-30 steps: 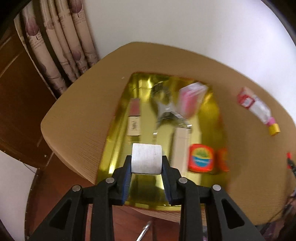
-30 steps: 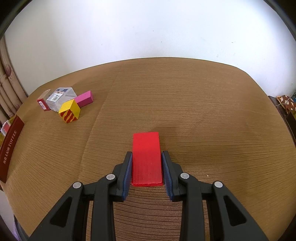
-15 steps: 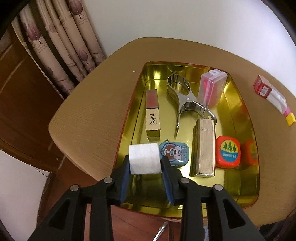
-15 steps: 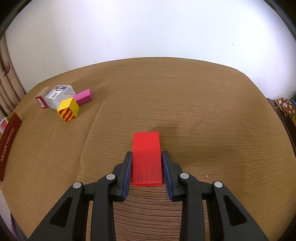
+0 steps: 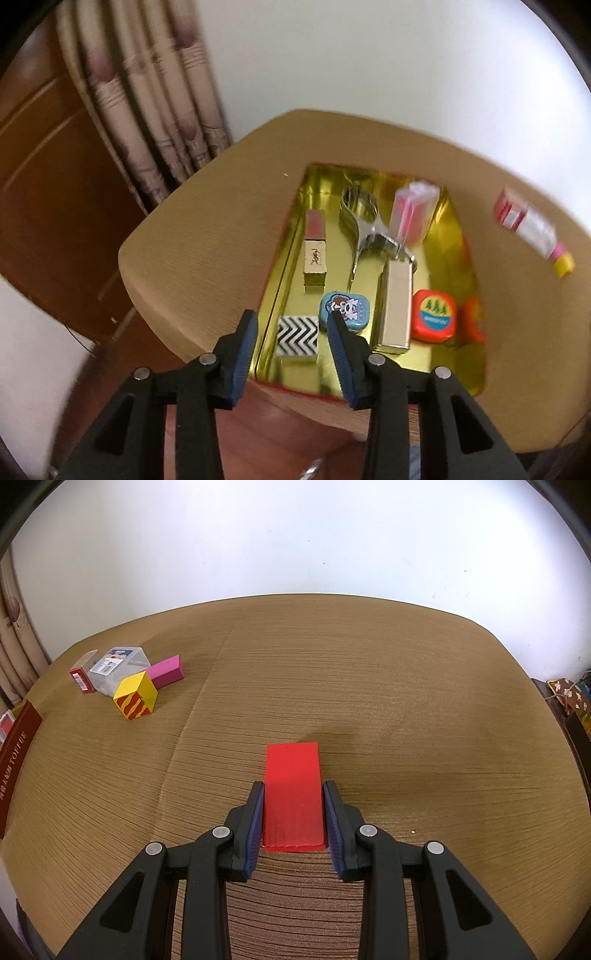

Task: Organize rigid objects
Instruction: 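Carry the red block into the gold tin and release it with the right tool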

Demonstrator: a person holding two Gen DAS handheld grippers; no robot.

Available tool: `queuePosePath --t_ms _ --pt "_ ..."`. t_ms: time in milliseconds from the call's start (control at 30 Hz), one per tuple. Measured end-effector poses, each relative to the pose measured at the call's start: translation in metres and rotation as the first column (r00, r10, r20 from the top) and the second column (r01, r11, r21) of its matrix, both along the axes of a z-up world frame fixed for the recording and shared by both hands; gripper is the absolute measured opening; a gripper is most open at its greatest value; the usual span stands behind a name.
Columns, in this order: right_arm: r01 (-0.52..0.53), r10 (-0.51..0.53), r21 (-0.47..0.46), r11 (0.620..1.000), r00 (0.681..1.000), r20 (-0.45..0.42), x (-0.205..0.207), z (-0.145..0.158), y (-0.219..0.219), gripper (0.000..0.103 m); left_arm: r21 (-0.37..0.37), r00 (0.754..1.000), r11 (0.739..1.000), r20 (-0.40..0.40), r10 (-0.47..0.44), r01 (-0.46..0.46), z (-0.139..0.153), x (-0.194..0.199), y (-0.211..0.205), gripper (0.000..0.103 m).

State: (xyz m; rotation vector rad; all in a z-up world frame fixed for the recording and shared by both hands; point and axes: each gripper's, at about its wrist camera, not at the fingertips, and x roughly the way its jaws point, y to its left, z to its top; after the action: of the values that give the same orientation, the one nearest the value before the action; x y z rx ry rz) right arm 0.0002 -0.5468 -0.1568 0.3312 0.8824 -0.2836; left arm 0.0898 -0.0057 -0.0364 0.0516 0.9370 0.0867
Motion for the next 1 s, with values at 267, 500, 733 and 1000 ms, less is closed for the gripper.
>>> queuePosePath --t_ms 267,500,733,1000 --pt "-0.093 0.092 0.049 0.994 0.995 0.027 0.015 0.03 0.036 0.027 -0.063 0.986 0.988 0.08 0.146 -0.141 0.008 -0.059 0.029 0.042" --pt "-0.37 0.342 0.197 0.908 0.925 0.164 0.051 0.097 0.147 0.027 -0.059 0.987 0.99 0.085 0.135 -0.13 0.004 -0.066 0.03 0.042" --pt "-0.594 0.561 0.308 0.743 0.804 0.197 0.105 0.124 0.28 0.027 -0.067 0.994 0.994 0.062 0.088 -0.083 -0.001 -0.065 0.024 0.043" --pt "-0.643 0.639 0.216 0.735 0.763 0.096 0.165 0.11 0.366 0.027 -0.142 0.993 0.983 -0.004 0.117 -0.116 -0.011 -0.055 0.042 0.043"
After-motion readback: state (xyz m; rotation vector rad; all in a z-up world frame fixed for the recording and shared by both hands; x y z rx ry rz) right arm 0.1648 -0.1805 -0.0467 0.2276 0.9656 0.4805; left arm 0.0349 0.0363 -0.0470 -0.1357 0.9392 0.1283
